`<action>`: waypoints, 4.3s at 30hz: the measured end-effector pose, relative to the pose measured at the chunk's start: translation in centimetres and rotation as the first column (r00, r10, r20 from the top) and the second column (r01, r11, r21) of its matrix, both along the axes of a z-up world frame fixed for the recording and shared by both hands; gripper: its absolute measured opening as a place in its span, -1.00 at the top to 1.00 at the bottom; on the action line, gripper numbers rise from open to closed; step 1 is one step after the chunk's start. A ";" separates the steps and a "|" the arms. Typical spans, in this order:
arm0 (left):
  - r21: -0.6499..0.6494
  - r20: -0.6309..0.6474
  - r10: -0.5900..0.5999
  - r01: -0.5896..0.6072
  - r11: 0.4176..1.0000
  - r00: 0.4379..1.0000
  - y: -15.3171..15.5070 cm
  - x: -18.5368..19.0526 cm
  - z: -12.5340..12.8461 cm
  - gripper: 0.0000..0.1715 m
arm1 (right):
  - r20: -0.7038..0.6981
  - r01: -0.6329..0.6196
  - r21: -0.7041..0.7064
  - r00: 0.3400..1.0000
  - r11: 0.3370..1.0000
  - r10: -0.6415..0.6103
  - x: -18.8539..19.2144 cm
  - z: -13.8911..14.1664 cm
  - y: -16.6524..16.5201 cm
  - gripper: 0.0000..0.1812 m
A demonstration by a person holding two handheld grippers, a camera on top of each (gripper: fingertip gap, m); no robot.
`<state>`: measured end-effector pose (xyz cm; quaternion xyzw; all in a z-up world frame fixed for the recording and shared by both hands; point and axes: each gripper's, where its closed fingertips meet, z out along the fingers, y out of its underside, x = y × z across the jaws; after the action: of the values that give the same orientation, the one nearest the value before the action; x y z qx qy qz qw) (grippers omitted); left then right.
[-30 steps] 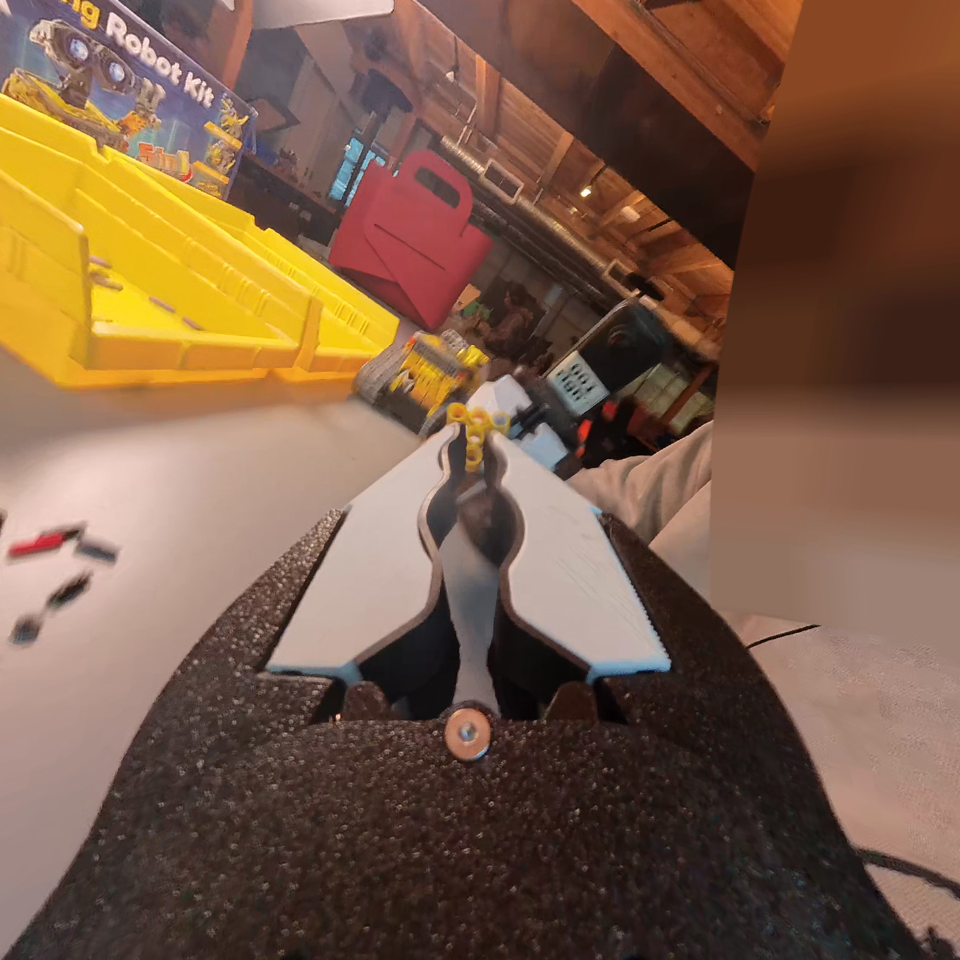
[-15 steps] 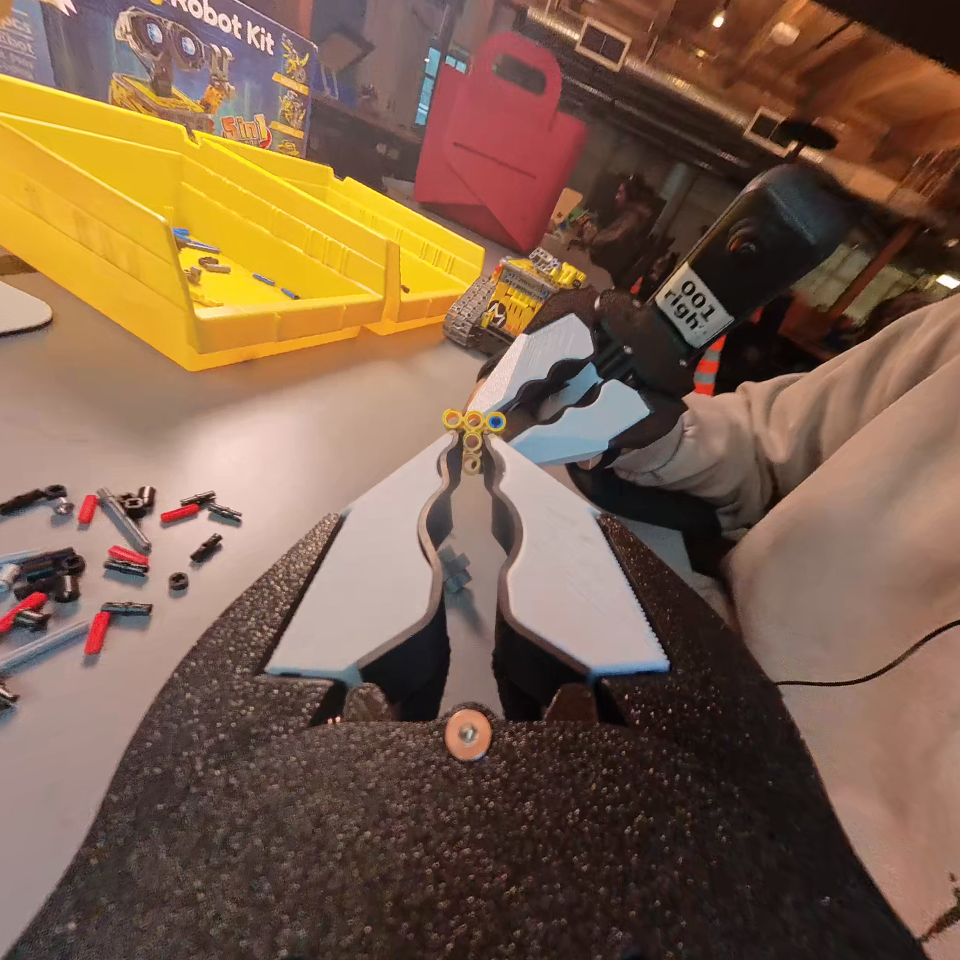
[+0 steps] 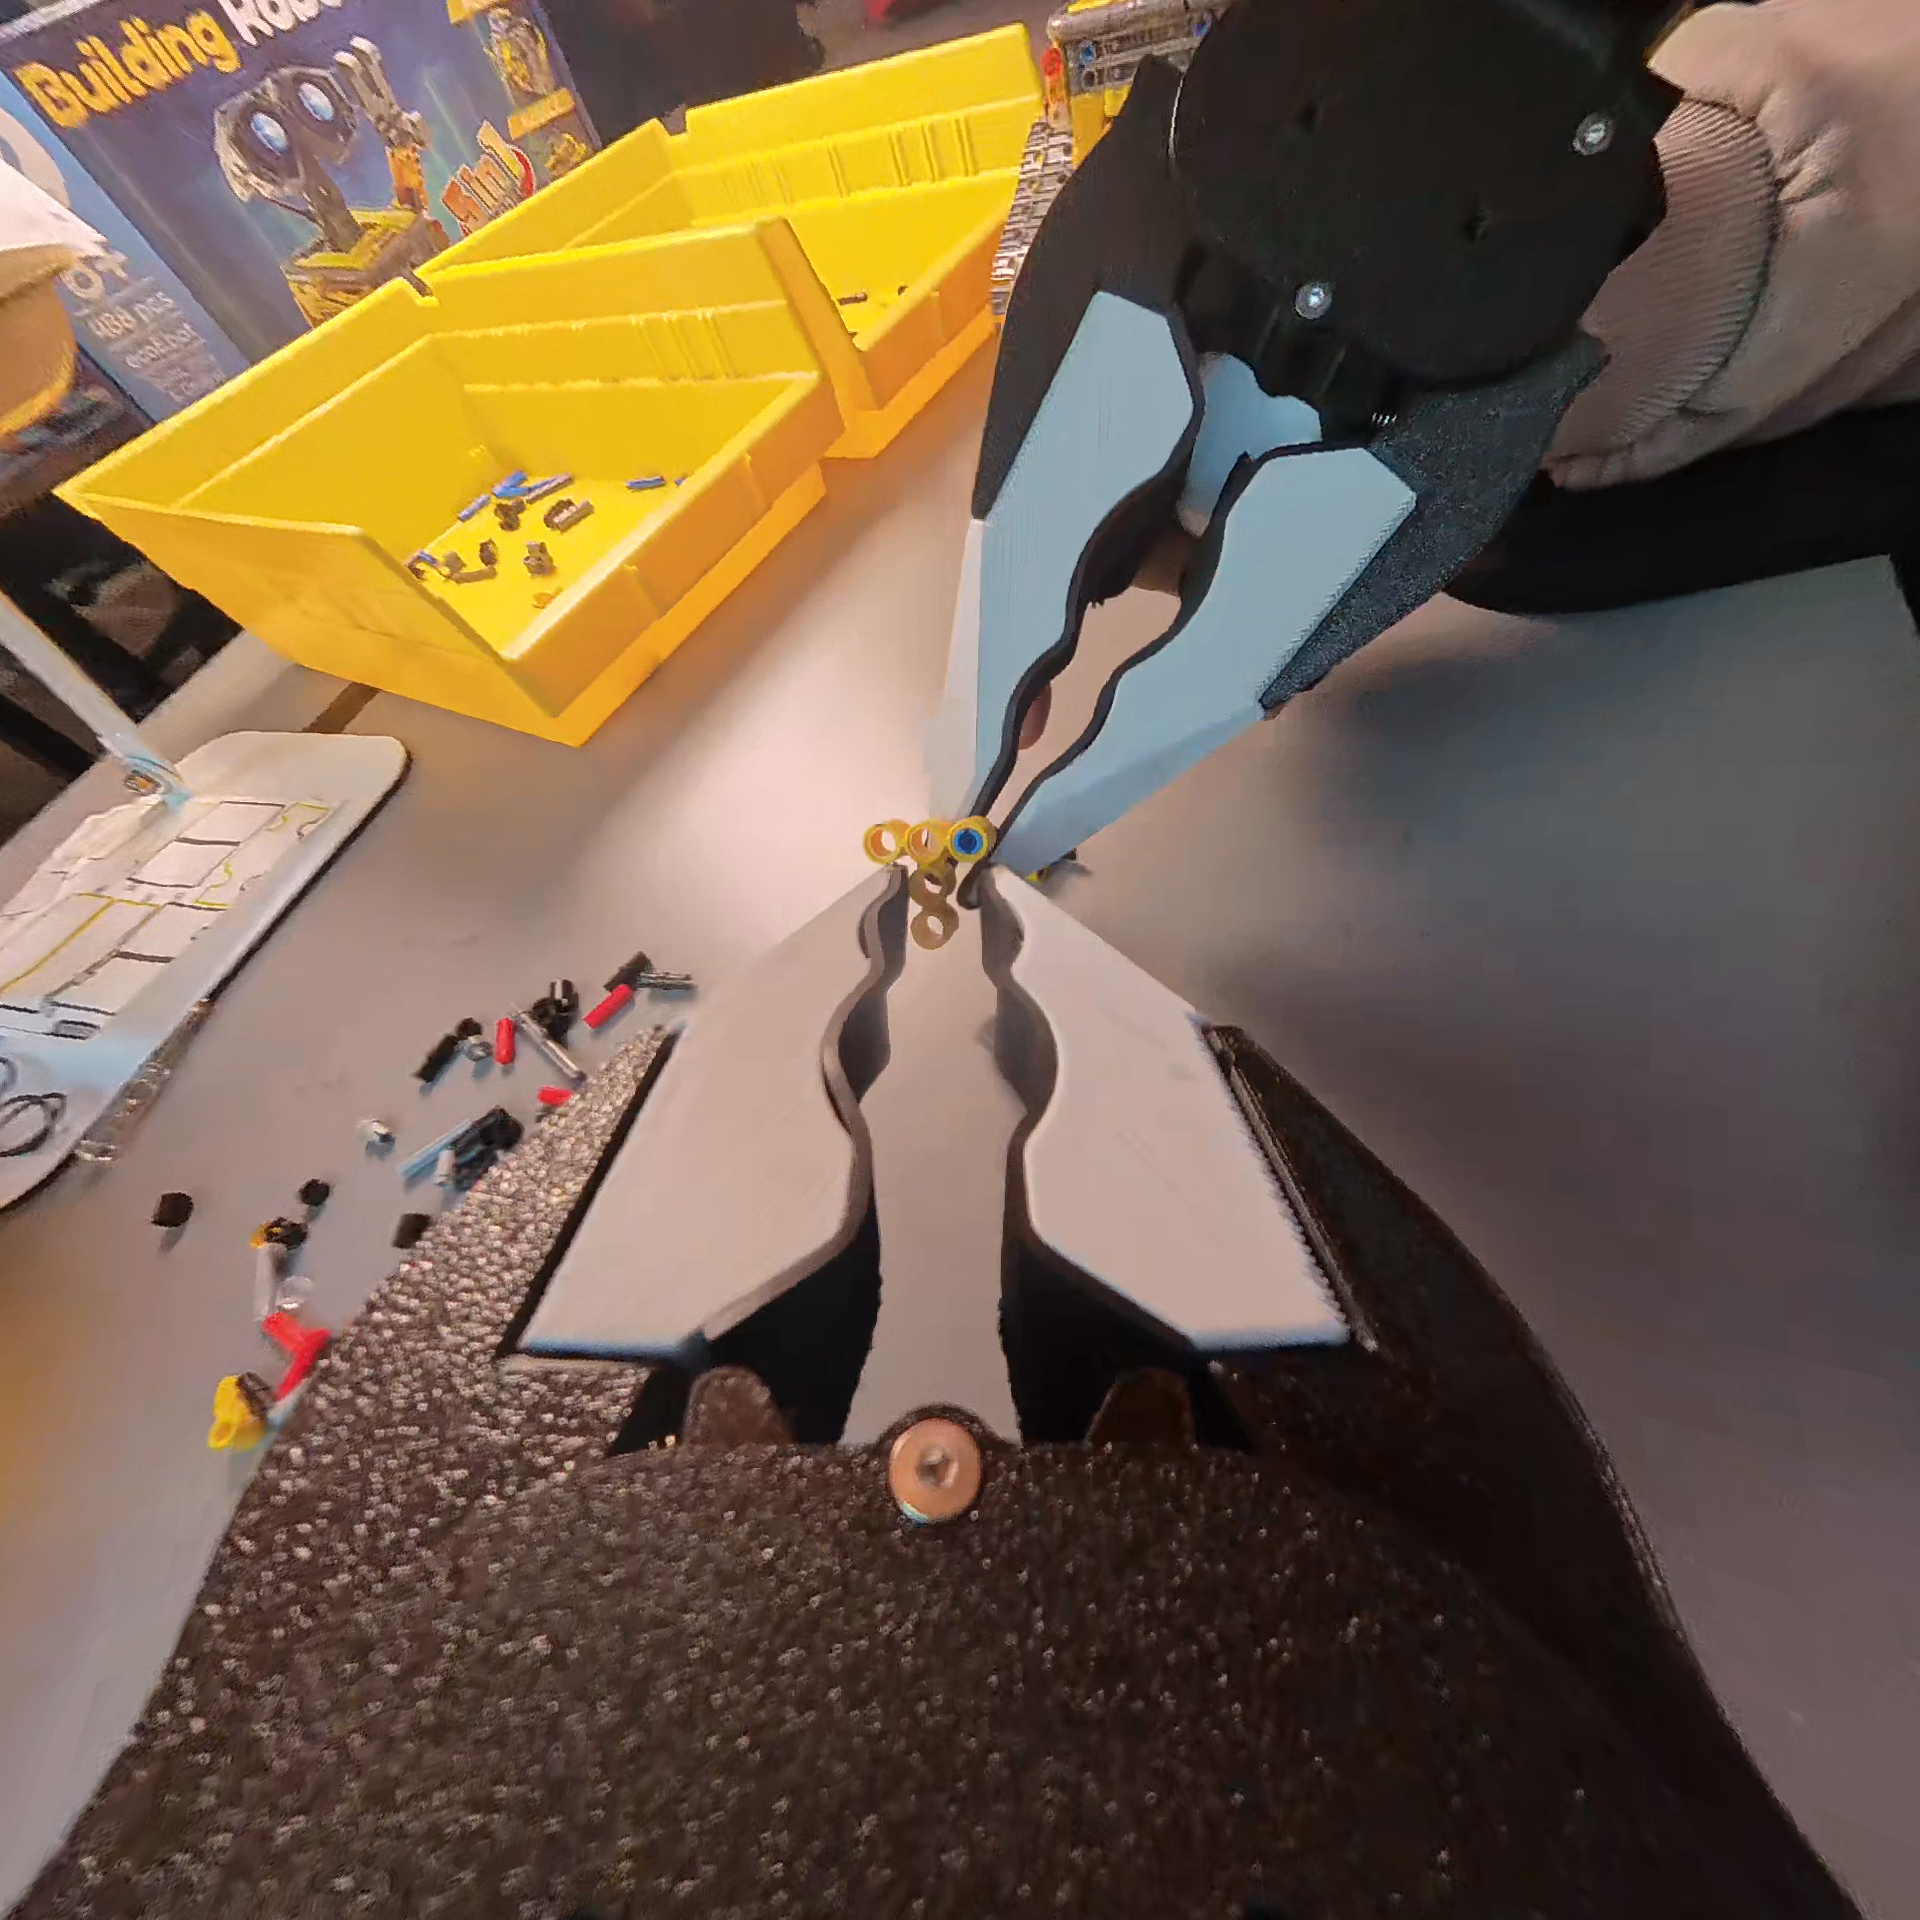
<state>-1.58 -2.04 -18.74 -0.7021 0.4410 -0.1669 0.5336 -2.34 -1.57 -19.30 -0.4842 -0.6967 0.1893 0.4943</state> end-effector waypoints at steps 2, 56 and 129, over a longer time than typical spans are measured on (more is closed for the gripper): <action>-0.085 0.049 -0.040 0.045 0.995 0.998 -0.6 0.1 -0.2 0.78 | 0.011 -0.017 0.004 1.000 1.000 0.017 0.0 -0.2 -0.2 1.00; -0.214 0.596 0.011 0.146 0.966 0.803 0.8 -1.3 5.7 0.92 | -0.190 -0.025 -0.258 0.981 0.966 -0.025 0.6 2.8 0.9 0.86; -0.279 0.619 -0.024 0.248 0.928 0.785 -1.9 0.5 6.4 0.08 | -0.375 -0.163 -0.556 0.924 0.815 -0.071 1.7 5.4 1.1 0.95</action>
<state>-1.06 -3.96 -12.39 -0.6598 0.2611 -0.4957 0.5008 -0.68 -0.42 -13.90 -0.5480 -0.5090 0.4932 0.4443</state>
